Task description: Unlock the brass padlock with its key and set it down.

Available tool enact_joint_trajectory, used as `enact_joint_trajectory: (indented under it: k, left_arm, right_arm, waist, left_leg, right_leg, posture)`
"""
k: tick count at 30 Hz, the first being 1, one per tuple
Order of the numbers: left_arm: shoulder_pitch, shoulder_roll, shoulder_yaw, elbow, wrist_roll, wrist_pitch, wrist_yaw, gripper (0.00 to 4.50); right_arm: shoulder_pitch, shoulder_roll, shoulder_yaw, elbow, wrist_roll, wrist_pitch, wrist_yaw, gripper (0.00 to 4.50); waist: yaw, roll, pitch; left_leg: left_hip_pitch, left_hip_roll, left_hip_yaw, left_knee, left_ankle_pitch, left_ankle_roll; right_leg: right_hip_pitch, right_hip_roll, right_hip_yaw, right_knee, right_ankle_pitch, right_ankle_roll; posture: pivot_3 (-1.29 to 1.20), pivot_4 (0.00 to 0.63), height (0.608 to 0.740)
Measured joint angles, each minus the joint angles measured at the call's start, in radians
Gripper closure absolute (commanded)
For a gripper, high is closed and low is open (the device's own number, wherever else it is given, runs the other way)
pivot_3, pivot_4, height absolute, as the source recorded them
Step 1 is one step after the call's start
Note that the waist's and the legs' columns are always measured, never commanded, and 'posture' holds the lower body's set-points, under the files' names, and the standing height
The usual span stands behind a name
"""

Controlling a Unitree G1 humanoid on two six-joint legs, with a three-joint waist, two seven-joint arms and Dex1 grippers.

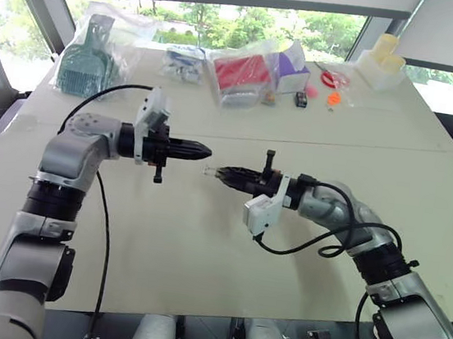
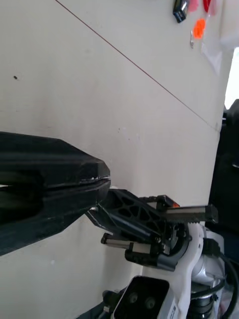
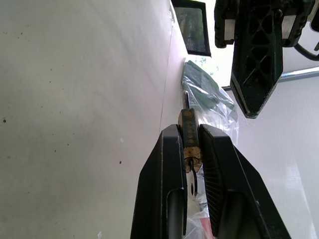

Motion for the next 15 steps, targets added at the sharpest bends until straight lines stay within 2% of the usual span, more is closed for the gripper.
enact_joint_trajectory:
  k: [15]
  left_arm:
    - [0.069,0.010,-0.069,-0.022,0.046,-0.086,0.002,4.48]
  right_arm:
    - [-0.002,0.000,0.000,0.000,0.001,0.008,0.003,4.50]
  waist:
    - [-0.002,0.000,0.000]
  left_leg:
    - [0.001,0.000,0.000,0.000,0.000,0.001]
  right_leg:
    - [0.000,0.000,0.000,0.001,0.000,0.000]
  posture:
    - [0.00,0.150,0.740]
